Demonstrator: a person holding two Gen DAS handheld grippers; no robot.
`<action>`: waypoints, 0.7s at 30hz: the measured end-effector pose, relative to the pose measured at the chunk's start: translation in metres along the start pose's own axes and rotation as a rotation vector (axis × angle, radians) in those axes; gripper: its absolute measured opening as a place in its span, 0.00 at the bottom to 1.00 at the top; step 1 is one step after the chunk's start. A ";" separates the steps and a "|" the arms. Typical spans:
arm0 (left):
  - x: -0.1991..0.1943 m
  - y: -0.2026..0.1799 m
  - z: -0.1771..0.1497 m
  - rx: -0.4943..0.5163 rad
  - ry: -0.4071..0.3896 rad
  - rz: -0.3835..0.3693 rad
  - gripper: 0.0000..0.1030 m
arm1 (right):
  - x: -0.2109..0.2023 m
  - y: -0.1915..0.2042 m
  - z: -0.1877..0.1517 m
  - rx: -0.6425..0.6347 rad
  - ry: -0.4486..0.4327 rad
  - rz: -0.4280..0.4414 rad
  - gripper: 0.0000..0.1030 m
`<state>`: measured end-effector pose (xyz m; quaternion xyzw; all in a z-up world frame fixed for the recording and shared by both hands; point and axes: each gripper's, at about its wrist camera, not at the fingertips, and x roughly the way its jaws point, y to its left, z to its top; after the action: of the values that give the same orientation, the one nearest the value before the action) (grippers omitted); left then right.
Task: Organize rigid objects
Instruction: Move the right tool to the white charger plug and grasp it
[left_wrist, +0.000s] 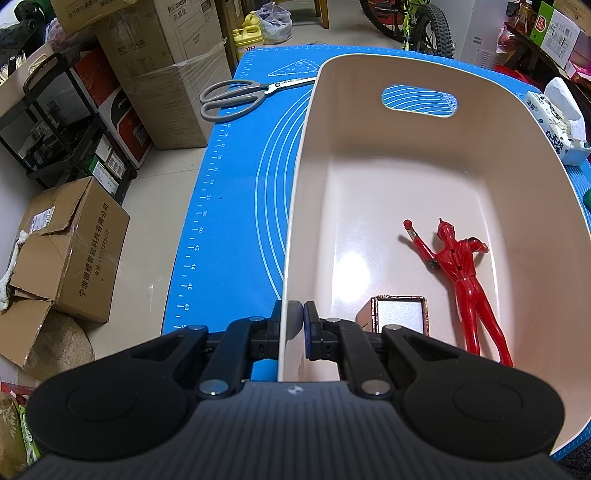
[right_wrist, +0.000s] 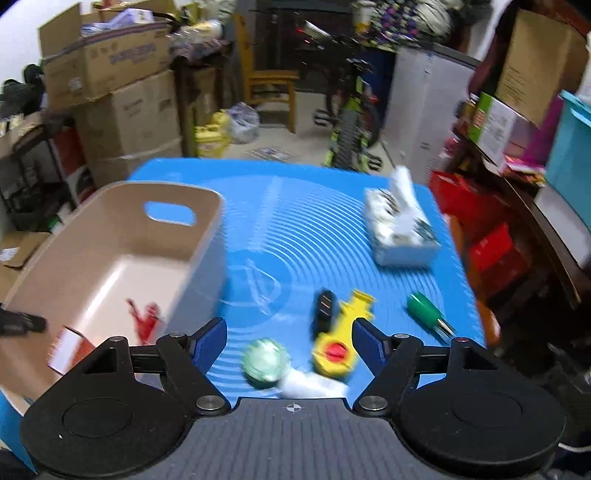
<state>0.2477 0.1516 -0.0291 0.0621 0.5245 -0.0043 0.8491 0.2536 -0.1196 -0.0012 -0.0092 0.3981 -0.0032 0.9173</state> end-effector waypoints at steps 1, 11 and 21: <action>0.000 0.000 0.000 0.000 0.000 0.000 0.11 | 0.002 -0.007 -0.005 0.013 0.010 -0.010 0.78; 0.000 0.000 0.000 0.002 -0.001 0.002 0.11 | 0.035 -0.045 -0.060 0.061 0.141 -0.028 0.79; 0.000 -0.001 0.000 0.002 -0.001 0.003 0.11 | 0.063 -0.045 -0.084 0.037 0.207 -0.006 0.83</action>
<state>0.2475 0.1510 -0.0291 0.0636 0.5241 -0.0038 0.8492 0.2351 -0.1668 -0.1035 0.0069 0.4905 -0.0141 0.8713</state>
